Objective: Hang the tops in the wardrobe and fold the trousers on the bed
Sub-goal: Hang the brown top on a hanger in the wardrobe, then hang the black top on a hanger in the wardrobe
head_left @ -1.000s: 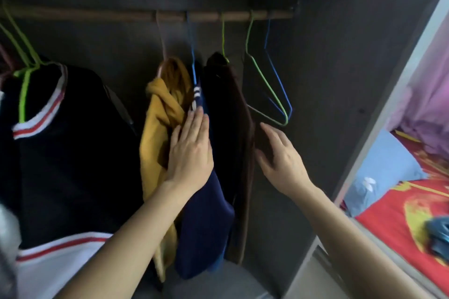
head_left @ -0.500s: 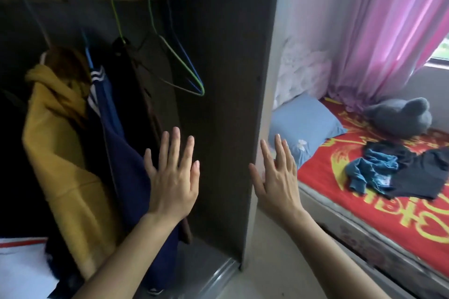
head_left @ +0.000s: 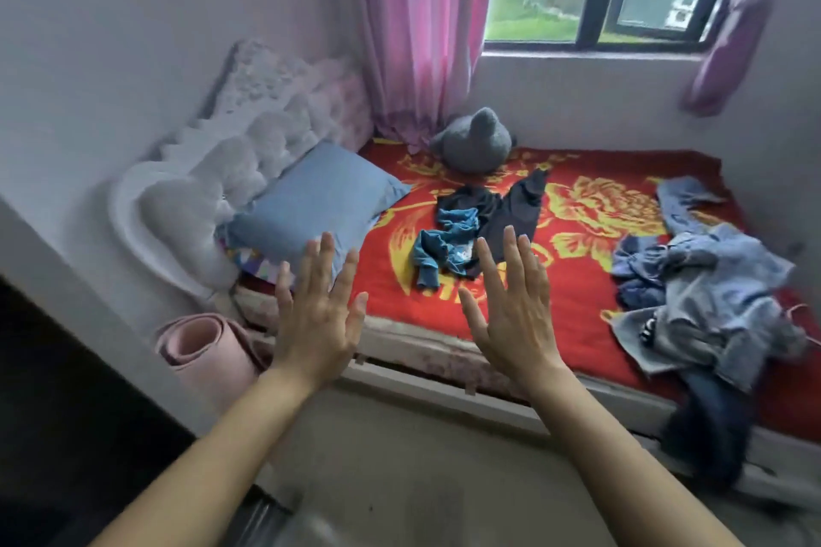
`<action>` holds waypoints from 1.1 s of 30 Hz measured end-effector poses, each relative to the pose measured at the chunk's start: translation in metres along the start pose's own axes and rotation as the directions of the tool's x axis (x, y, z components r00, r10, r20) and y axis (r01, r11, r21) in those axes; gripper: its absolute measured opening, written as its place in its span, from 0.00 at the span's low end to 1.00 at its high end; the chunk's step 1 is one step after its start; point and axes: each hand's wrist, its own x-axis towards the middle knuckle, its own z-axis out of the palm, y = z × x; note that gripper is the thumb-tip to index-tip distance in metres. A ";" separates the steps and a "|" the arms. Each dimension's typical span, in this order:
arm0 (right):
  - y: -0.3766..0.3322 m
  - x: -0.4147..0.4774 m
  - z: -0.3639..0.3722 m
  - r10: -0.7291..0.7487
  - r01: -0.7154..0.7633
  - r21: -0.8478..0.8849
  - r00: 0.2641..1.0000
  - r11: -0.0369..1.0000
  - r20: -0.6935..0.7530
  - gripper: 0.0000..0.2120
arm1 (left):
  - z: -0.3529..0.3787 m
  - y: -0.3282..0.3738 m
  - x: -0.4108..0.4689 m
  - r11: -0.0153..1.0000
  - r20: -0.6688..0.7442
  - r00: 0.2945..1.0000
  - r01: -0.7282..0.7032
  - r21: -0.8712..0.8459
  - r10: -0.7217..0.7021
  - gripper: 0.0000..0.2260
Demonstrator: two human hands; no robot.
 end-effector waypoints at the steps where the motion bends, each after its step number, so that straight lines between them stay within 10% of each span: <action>1: 0.024 -0.001 -0.002 0.042 -0.042 -0.010 0.999 0.999 0.008 0.32 | 0.013 0.019 0.011 1.000 0.032 0.999 -0.021 -0.015 0.022 0.27; 19: 0.259 0.124 0.138 0.385 -0.344 -0.183 0.873 0.921 0.300 0.36 | 0.278 0.102 0.249 0.971 0.364 0.903 -0.186 -0.147 0.228 0.29; 33: 0.372 0.218 0.352 0.581 -0.753 -0.093 0.415 0.651 0.700 0.32 | 0.533 0.087 0.336 0.987 0.709 0.694 -0.019 -0.160 0.128 0.29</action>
